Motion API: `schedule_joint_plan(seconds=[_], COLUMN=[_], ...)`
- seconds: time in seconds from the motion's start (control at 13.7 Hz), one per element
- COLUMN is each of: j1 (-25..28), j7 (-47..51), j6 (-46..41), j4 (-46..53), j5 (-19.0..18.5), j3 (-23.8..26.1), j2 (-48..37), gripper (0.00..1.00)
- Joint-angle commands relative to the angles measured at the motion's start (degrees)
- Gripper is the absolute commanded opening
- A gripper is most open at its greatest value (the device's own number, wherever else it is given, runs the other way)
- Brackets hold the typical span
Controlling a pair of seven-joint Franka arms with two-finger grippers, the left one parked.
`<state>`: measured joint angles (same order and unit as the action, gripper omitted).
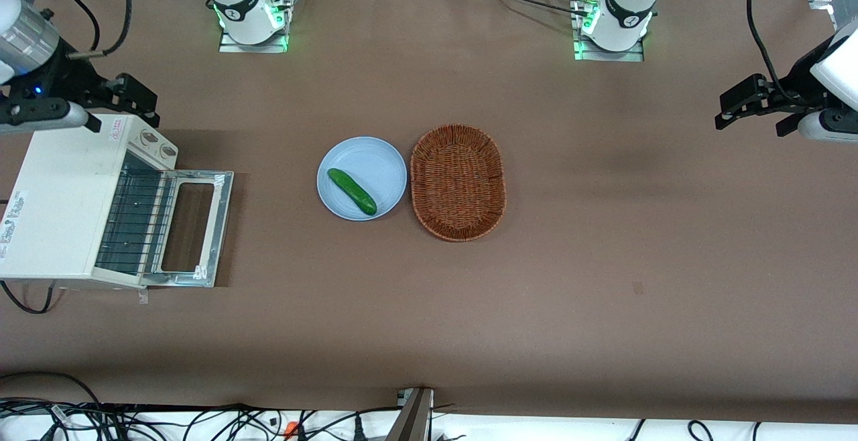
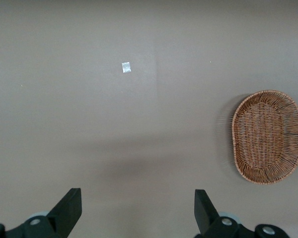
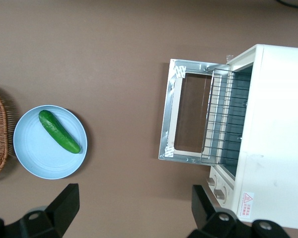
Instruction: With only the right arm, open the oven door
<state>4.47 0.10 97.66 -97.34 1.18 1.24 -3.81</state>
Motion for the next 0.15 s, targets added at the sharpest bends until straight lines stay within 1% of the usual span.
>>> schedule_joint_plan(seconds=[0.0,0.07], j1=[-1.92,-2.01], j7=[-1.33,-1.33], j6=[0.17,-0.01], j4=[-0.75,-0.75], j5=[1.02,1.02], j3=[1.13,1.13], j2=[-0.32,-0.4], gripper=[1.0,1.0])
